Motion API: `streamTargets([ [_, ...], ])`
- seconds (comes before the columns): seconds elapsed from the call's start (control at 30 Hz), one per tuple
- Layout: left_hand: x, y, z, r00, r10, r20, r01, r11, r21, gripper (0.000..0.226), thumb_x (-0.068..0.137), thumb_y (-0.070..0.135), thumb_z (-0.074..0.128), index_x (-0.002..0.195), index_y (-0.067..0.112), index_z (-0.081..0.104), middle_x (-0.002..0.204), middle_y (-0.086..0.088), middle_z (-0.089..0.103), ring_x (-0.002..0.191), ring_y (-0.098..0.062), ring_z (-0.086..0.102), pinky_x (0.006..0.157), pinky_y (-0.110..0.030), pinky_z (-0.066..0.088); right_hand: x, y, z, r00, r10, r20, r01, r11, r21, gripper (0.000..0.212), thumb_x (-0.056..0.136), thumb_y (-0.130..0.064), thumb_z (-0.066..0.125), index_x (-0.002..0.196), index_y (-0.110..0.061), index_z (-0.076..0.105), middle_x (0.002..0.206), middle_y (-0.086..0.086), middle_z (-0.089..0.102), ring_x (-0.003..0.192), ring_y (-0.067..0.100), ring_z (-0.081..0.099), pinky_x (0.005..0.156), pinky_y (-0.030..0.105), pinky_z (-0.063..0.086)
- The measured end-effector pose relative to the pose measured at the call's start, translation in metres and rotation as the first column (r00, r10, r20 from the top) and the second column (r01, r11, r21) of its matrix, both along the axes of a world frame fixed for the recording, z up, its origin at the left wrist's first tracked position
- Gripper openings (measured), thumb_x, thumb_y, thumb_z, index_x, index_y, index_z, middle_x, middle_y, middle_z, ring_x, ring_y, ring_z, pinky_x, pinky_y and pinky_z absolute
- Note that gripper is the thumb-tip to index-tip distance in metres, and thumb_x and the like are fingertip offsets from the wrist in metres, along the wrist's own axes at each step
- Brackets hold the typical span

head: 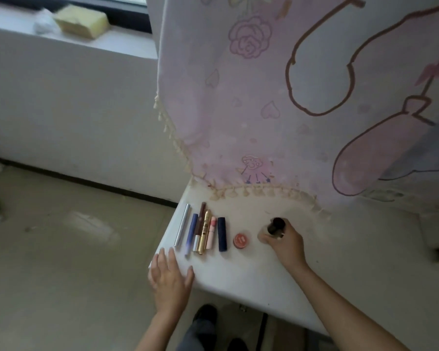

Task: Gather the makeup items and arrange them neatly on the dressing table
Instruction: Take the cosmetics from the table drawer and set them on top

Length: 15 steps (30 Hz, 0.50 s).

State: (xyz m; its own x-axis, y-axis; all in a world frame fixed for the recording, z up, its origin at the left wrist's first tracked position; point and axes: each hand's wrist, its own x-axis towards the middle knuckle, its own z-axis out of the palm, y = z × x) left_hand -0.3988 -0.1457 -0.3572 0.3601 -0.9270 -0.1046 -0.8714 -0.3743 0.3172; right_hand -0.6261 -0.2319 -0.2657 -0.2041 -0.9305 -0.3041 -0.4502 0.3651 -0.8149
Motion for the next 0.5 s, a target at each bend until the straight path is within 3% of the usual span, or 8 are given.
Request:
streamTargets([
  [0.3,0.008,0.007,-0.006,0.998,-0.03,0.056,0.027,0.998,0.051,0.061,0.071,0.047,0.036,0.111,0.004,0.051,0.112,-0.023,0.063,0.112,-0.033,0.037,0.08,-0.054,0.049,0.017,-0.028,-0.022,1.0,-0.004,0.013,0.004,1.0,0.027,0.022,0.072,-0.004,0.072,0.086,-0.011,0.057,0.086,0.005,0.06,0.083,0.02,0.056,0.075,0.026,0.04],
  [0.5,0.009,0.007,-0.007,0.996,-0.047,0.076,0.043,0.998,0.054,0.058,0.072,0.048,0.036,0.109,0.007,0.052,0.113,-0.021,0.063,0.113,-0.032,0.037,0.084,-0.05,0.049,0.024,-0.03,-0.025,0.999,0.016,-0.04,-0.016,1.0,0.013,0.024,0.074,-0.006,0.07,0.094,-0.004,0.058,0.089,0.007,0.059,0.086,0.023,0.056,0.075,0.026,0.039],
])
